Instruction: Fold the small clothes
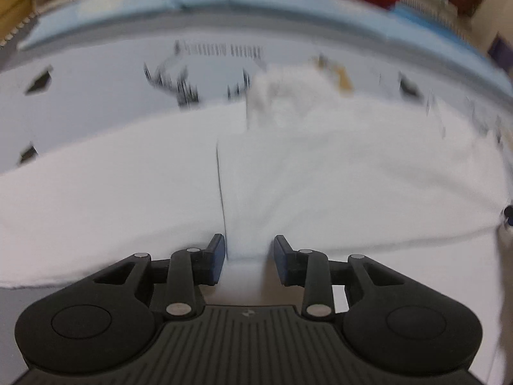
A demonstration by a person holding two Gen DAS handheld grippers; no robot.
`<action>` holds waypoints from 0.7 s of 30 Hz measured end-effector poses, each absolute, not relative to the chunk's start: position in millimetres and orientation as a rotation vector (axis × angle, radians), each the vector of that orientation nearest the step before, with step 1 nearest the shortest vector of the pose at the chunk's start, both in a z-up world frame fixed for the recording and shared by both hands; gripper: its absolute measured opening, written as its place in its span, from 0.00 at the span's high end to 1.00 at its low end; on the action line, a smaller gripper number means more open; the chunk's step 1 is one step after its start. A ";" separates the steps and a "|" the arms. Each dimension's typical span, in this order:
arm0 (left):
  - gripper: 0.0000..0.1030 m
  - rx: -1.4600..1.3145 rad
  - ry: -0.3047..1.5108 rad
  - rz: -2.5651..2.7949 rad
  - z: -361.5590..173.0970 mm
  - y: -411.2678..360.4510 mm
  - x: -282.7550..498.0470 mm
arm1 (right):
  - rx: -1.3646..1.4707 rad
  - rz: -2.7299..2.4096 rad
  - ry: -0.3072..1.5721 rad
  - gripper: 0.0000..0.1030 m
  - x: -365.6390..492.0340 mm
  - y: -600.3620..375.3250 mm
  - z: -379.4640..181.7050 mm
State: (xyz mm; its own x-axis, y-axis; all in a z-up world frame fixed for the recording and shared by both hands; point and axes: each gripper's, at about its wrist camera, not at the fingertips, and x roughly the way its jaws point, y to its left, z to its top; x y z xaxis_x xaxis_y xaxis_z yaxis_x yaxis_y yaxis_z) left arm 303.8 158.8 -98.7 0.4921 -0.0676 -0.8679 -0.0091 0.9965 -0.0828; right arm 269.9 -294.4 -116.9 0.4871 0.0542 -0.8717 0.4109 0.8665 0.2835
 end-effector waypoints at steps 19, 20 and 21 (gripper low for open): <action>0.64 -0.343 0.844 0.452 -71.7 359.3 251.1 | 0.290 -0.069 0.824 0.74 271.6 -216.7 -35.0; 0.64 -0.361 0.844 0.480 -75.8 375.0 245.1 | 0.287 -0.068 0.819 0.74 271.7 -214.5 -33.5; 0.62 -0.375 0.849 0.502 -78.9 387.9 238.9 | 0.286 -0.065 0.816 0.74 272.5 -212.4 -31.7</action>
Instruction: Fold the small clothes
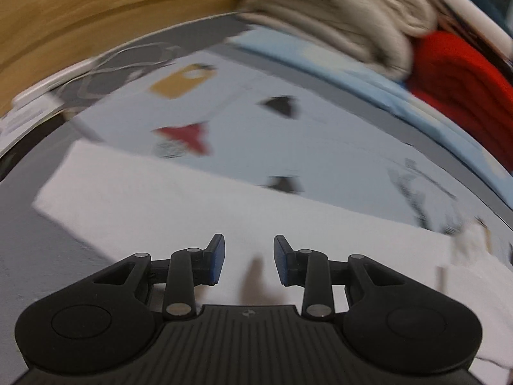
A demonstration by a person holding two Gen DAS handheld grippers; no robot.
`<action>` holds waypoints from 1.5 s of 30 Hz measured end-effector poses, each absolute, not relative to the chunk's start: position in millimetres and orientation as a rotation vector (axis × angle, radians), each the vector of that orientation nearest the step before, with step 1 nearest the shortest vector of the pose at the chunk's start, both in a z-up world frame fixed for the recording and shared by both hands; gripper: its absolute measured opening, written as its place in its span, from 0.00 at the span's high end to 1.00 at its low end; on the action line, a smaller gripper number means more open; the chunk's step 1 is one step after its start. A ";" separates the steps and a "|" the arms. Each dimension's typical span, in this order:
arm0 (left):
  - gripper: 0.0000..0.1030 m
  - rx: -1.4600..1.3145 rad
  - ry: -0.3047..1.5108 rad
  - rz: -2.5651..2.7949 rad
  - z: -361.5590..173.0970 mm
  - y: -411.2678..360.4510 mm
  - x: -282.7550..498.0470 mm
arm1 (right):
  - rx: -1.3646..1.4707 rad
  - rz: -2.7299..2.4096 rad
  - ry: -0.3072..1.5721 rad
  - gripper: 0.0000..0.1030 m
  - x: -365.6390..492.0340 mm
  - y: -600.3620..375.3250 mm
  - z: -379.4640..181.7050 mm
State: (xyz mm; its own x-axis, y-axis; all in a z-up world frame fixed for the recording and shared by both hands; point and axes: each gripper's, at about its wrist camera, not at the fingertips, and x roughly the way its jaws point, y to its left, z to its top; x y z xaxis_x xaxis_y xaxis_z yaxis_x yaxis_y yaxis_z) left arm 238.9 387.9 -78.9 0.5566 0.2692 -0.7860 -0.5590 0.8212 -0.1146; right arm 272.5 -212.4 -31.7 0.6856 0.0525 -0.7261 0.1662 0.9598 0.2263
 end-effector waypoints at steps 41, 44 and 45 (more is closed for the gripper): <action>0.53 -0.533 0.822 -0.327 -12.0 118.4 275.9 | 0.412 0.067 0.905 0.81 267.4 -209.3 -40.1; 0.53 -0.387 0.826 -0.164 -15.6 126.6 278.9 | 0.435 0.077 0.930 0.75 271.6 -208.5 -45.0; 0.53 -0.354 0.839 -0.087 -19.7 134.5 281.5 | 0.443 0.082 0.940 0.75 273.2 -207.7 -47.3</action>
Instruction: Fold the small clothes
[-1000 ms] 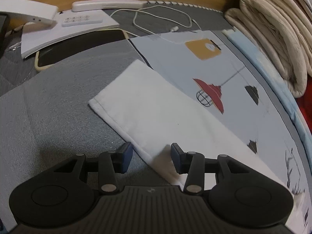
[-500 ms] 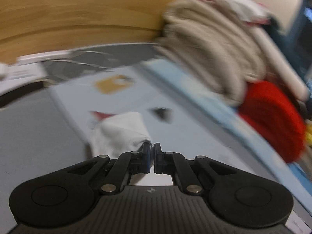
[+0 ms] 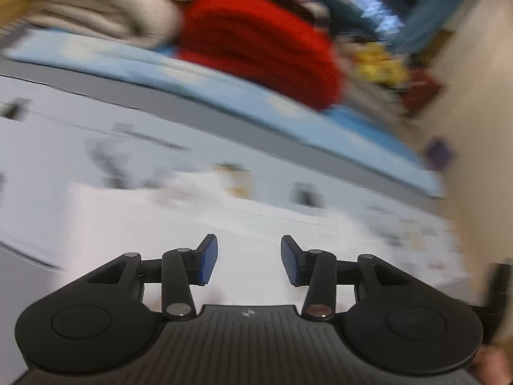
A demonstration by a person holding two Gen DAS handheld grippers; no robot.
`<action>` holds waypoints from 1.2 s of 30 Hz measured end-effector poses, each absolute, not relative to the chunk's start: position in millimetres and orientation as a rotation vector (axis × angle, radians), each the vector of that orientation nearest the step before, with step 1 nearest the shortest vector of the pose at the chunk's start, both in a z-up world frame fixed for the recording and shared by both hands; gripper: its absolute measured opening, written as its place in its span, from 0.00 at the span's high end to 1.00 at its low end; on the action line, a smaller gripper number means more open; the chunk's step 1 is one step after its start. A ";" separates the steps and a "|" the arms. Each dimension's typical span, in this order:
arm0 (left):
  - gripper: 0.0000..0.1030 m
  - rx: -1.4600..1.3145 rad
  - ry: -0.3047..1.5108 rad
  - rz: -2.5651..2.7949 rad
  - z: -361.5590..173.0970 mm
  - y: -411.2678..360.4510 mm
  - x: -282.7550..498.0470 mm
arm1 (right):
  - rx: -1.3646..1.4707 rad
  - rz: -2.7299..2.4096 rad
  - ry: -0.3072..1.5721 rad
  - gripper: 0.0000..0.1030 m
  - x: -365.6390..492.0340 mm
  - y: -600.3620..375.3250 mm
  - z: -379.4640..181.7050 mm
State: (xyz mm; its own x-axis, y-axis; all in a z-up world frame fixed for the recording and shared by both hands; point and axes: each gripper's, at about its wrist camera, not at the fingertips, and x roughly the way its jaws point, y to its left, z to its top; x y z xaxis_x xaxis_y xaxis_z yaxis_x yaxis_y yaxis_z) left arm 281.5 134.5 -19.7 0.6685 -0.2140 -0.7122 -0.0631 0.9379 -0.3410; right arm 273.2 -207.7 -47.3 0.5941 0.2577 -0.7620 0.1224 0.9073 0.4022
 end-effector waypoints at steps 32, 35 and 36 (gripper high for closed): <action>0.53 -0.420 0.922 0.345 -34.8 218.8 307.5 | 0.355 -0.125 0.593 0.97 282.6 -220.1 -11.2; 0.53 -0.403 0.938 0.327 -39.7 209.4 310.8 | 0.467 -0.238 0.785 0.97 286.2 -267.4 -54.5; 0.53 -0.401 0.945 0.317 -41.4 205.4 312.1 | 0.492 -0.253 0.829 0.97 284.8 -278.1 -64.7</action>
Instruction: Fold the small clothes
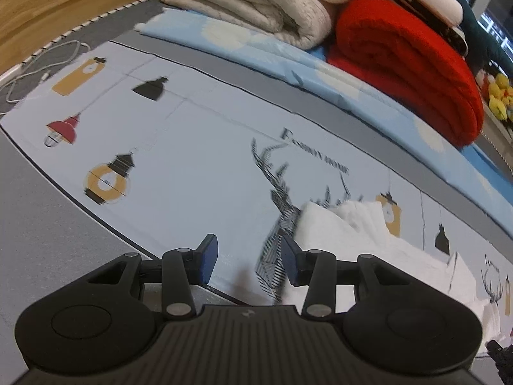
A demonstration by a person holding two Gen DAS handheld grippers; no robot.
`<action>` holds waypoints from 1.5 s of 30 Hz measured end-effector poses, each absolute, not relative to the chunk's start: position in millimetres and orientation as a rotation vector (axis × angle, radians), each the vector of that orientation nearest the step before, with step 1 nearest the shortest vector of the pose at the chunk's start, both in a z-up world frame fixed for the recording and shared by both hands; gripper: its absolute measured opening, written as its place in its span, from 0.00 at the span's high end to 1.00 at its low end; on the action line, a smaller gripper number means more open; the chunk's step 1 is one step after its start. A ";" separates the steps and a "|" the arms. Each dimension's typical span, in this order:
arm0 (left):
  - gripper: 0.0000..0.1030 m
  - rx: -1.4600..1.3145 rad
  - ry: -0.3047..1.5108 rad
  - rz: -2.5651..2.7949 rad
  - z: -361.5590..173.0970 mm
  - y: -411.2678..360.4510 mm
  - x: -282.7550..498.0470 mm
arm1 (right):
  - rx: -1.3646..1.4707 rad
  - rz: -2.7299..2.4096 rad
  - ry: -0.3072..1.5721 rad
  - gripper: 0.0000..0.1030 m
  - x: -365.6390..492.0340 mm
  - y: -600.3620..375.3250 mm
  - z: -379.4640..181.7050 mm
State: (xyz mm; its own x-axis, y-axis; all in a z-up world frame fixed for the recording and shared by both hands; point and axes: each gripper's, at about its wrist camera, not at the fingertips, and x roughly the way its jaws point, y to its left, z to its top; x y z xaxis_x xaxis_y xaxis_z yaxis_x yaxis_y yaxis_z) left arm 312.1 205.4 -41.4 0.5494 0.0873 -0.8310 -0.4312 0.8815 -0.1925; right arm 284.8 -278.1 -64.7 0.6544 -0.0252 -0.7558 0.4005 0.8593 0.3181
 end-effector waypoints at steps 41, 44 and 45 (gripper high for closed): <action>0.59 -0.384 1.057 0.171 -122.5 181.5 351.6 | 0.542 -0.199 0.976 0.48 323.0 -316.3 -123.6; 0.59 -0.432 1.021 0.171 -133.0 188.7 360.8 | 0.505 -0.154 0.969 0.48 332.5 -313.3 -126.9; 0.60 -0.443 1.010 0.161 -136.1 189.9 363.4 | 0.491 -0.149 0.969 0.48 335.3 -312.2 -128.6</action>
State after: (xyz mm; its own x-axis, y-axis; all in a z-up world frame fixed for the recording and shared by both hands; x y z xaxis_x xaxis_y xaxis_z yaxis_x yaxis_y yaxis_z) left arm 363.4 189.9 -136.1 0.5288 -0.0720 -0.8457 -0.3308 0.9001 -0.2835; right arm 335.3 -312.2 -128.6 0.5661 0.0941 -0.8190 0.3353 0.8813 0.3330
